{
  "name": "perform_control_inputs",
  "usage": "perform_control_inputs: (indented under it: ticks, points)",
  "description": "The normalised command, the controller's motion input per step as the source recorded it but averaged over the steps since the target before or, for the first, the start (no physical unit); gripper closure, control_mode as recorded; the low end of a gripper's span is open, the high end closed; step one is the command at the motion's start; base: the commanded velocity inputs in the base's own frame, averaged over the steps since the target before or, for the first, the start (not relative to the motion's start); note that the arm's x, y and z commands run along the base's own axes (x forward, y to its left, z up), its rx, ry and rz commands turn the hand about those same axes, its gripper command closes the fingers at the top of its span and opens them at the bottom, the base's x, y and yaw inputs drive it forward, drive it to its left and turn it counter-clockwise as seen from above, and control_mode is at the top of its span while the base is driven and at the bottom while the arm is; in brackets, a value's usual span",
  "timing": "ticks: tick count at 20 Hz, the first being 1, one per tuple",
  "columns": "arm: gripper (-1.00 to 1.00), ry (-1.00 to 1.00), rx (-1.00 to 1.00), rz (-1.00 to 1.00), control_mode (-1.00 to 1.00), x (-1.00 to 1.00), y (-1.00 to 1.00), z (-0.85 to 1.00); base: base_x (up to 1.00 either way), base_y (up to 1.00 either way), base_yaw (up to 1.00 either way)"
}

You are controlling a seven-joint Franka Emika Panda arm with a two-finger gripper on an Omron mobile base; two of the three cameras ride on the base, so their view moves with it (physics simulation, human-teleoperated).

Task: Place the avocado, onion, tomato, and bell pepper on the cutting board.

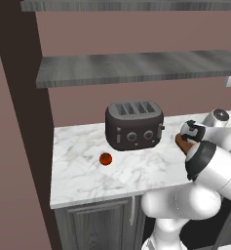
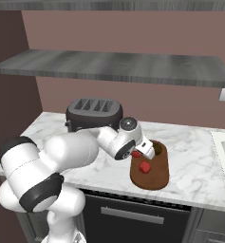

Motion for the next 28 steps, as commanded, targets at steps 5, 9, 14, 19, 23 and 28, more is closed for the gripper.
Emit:
perform_control_inputs:
  ticks: [5, 9, 14, 19, 23, 28]
  points:
    - [1.00, 0.00, 0.00, 0.00, -1.00, 0.08, -0.03, -0.17, 0.00, 0.00, 0.00]
    - [1.00, 0.00, 0.00, 0.00, -1.00, 0.11, -0.06, -0.20, 0.00, 0.00, 0.00]
    - [1.00, 0.00, 0.00, 0.00, -1.00, 0.07, -0.08, -0.19, 0.00, 0.00, 0.00]
    - [-1.00, 0.00, 0.00, 0.00, -1.00, 0.03, -0.05, -0.13, 0.00, 0.00, 0.00]
    - [-1.00, 0.00, 0.00, 0.00, -1.00, 0.00, -0.16, 0.01, 0.00, 0.00, 0.00]
    - [-1.00, 0.00, 0.00, 0.00, -1.00, 0.00, -0.07, 0.25, 0.00, 0.00, 0.00]
